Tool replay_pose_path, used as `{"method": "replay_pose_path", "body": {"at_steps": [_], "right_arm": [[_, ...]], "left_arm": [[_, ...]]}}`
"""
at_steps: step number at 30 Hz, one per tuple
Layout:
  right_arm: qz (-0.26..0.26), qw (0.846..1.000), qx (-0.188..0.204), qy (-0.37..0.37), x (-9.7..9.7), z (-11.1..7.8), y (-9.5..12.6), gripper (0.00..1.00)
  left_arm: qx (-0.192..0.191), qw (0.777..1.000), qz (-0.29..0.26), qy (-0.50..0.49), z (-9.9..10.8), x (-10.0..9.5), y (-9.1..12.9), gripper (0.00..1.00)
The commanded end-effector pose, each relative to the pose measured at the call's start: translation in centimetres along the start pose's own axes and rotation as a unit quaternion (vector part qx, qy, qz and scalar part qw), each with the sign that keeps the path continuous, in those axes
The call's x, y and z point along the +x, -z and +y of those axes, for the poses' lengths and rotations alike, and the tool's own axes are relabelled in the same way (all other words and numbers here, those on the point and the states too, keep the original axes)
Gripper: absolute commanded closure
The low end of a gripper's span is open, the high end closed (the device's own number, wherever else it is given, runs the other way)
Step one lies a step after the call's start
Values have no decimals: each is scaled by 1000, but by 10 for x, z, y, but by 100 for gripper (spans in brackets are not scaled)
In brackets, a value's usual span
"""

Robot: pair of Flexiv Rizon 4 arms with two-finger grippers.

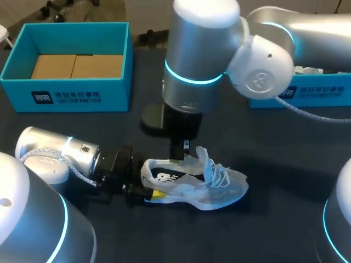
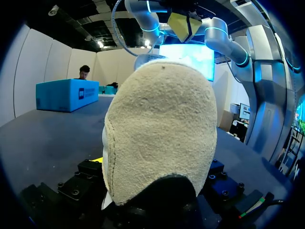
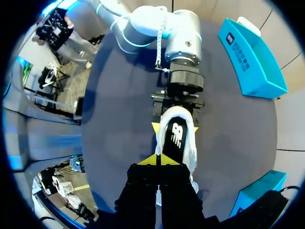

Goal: Take the shoe out of the shoebox, open the shoe tongue, remove and reinsert the insole, then place the shoe into the shoebox

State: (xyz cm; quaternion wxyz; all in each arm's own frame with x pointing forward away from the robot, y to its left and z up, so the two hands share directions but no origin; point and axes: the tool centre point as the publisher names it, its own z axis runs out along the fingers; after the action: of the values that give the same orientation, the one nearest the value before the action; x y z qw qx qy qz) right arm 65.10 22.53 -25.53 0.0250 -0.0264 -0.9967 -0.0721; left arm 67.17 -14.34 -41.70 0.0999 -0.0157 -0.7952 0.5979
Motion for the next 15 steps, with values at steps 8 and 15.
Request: {"method": "replay_pose_path", "body": {"at_steps": [8, 15], "right_arm": [[-25, 1000, -5, 16, -9, 1, -54, 100], [-24, 999, -21, 16, -8, -3, -59, 100]], "left_arm": [[0, 1000, 0, 0, 1, 1, 0, 100], [0, 1000, 0, 0, 1, 1, 0, 100]]}}
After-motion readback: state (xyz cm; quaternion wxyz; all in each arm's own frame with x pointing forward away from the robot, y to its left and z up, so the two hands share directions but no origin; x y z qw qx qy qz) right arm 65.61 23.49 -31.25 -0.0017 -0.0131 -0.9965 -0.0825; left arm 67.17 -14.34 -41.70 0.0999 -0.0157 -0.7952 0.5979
